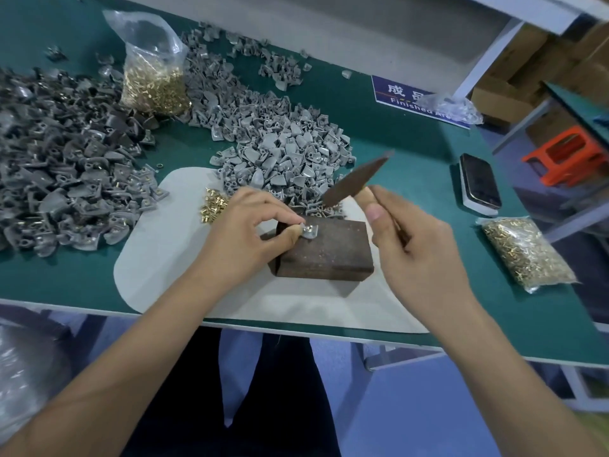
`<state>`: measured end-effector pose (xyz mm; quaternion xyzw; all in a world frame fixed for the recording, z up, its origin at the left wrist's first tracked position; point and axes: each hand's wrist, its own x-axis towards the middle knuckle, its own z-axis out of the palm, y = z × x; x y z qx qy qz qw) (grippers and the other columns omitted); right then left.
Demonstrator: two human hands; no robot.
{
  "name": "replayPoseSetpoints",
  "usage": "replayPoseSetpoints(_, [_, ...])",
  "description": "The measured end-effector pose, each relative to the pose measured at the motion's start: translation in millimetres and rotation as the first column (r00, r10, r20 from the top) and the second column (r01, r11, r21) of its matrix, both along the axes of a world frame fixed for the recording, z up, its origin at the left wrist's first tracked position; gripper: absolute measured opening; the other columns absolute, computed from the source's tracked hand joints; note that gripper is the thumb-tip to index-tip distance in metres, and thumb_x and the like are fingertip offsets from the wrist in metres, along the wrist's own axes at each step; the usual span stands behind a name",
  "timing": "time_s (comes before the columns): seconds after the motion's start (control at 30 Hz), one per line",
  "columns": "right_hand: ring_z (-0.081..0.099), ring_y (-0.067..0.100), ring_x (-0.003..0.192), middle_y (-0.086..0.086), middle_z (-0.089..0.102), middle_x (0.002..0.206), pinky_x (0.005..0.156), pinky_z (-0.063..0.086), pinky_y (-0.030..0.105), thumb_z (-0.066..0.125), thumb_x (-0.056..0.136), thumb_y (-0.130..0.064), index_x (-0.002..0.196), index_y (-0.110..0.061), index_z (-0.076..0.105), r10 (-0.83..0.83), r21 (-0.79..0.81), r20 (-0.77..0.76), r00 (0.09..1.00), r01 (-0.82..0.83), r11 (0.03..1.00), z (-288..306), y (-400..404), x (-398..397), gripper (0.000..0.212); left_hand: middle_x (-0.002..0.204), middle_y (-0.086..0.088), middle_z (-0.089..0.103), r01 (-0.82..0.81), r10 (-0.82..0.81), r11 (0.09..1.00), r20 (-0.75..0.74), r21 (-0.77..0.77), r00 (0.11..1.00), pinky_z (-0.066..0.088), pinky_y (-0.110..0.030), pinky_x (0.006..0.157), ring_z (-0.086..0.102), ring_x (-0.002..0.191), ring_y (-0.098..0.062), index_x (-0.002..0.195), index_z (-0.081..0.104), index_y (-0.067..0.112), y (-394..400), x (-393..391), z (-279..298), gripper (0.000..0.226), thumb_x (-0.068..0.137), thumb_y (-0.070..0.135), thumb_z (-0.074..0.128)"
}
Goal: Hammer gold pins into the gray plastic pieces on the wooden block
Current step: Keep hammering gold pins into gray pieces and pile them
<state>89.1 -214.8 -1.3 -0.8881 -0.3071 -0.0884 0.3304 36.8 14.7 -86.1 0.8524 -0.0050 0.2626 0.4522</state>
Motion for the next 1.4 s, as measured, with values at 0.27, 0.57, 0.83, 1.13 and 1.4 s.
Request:
replayPoseSetpoints(0.27, [0.060,0.003,0.079,-0.027,0.064,0.091,0.067,0.040,0.013,0.045,0.106,-0.046,0.129,-0.037,0.061,-0.047,-0.021,0.048,0.998,0.048,0.999,-2.5,-2.4,-3.3,0.030,0.095,0.023,0.066,-0.023,0.022,0.999,0.024,0.047,0.999,0.037,-0.021,0.090,0.053,0.103,-0.011,0.095,0.078,0.033,-1.6,-1.2,0.8,0.012,0.086,0.040,0.074])
replayPoseSetpoints(0.57, [0.065,0.010,0.094,-0.025,0.071,0.102,0.076,0.051,0.032,0.041,0.101,-0.058,0.127,-0.060,0.052,-0.206,-0.113,-0.102,0.973,0.194,0.974,-11.0,-17.8,0.6,0.029,0.095,0.024,0.065,-0.030,0.029,0.999,0.027,0.041,0.999,0.037,-0.023,0.090,0.052,0.105,-0.008,0.095,0.075,0.038,-2.6,-3.7,1.3,0.009,0.086,0.041,0.074])
replayPoseSetpoints(0.83, [0.052,0.039,0.104,0.012,0.054,0.113,0.079,0.040,0.041,0.046,0.098,-0.006,0.147,-0.031,0.054,-0.492,-0.392,-0.065,0.868,0.431,0.813,-39.7,-39.0,12.9,0.056,0.097,0.022,0.067,-0.006,0.006,1.000,0.010,0.027,1.000,0.033,-0.017,0.093,0.054,0.105,-0.010,0.092,0.077,0.032,-1.1,-3.4,3.2,0.008,0.085,0.035,0.076])
replayPoseSetpoints(1.13, [0.061,0.015,0.103,-0.009,0.071,0.101,0.094,0.048,0.033,0.074,0.092,-0.020,0.111,-0.023,0.075,0.019,0.107,0.045,0.999,-0.024,0.994,-20.3,24.1,-9.3,0.020,0.098,0.008,0.068,-0.135,0.110,0.975,0.149,0.174,0.983,0.041,-0.028,0.092,0.054,0.102,-0.017,0.099,0.078,0.018,-10.5,-15.8,12.8,0.010,0.091,0.023,0.075])
replayPoseSetpoints(1.4, [0.061,0.015,0.095,-0.012,0.071,0.094,0.084,0.050,0.041,0.078,0.088,-0.025,0.099,-0.027,0.081,0.203,0.051,0.012,0.979,-0.203,0.978,-28.7,105.0,-31.8,0.012,0.101,0.010,0.065,-0.318,0.299,0.936,0.135,0.152,0.945,0.038,-0.020,0.094,0.054,0.103,-0.014,0.103,0.076,0.020,29.2,-74.9,8.2,0.013,0.091,0.021,0.073])
